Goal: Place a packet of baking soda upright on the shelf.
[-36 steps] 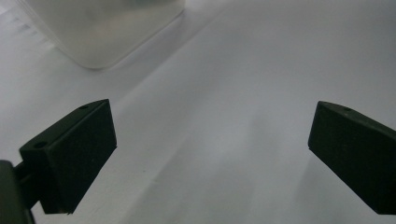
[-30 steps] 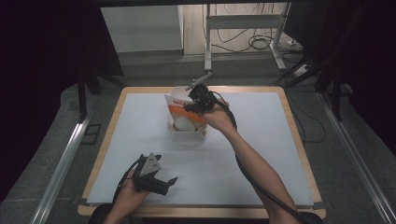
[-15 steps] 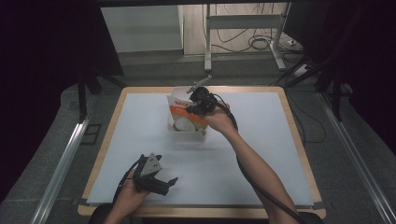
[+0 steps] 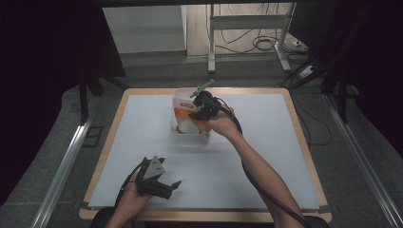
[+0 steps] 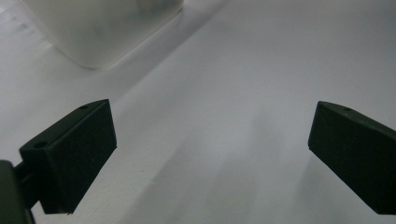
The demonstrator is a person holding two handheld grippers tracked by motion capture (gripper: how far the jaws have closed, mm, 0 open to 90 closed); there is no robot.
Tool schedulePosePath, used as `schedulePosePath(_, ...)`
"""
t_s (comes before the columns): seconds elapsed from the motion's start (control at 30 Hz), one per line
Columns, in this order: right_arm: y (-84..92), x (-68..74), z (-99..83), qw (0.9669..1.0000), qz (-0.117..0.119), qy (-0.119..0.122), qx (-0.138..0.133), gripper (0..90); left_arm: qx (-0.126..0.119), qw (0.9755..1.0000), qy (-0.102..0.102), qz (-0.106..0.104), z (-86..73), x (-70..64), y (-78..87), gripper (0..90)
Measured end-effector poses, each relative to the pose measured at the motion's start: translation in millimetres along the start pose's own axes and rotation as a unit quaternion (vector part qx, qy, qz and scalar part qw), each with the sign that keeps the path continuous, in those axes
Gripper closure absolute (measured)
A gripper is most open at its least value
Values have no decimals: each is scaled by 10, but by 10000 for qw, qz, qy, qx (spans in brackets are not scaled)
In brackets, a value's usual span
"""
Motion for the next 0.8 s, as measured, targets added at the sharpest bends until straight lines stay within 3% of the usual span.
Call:
schedulePosePath(0.17,-29,17,10,10000,11,-38,17,409,7,10000,-1,6,-1,0,-1,11)
schedulePosePath(0.2,-29,17,10,10000,11,-38,17,409,7,10000,-1,6,-1,0,-1,11)
schedulePosePath(0.27,-29,29,30,10000,8,-39,-39,208,12,10000,-3,4,-1,-2,-4,11)
schedulePosePath(0.3,-29,29,30,10000,8,-39,-39,208,12,10000,-3,4,-1,-2,-4,11)
schedulePosePath(0.4,-31,52,46,9999,146,-56,-50,39,26,10000,-18,9,-2,-5,-8,11)
schedulePosePath(0.8,26,60,29,9999,56,-6,-83,3,31,10000,-22,16,-1,-7,-10,11)
Point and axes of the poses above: each handheld gripper's, and its own axes: y roughly backward along the jaws, z roughly out of its top, x roughly to its left, the point moved 7 cm from there along -y, roughly forward along the jaws, and after that the axes turned 12 degrees about x, right-handed, at the moved point
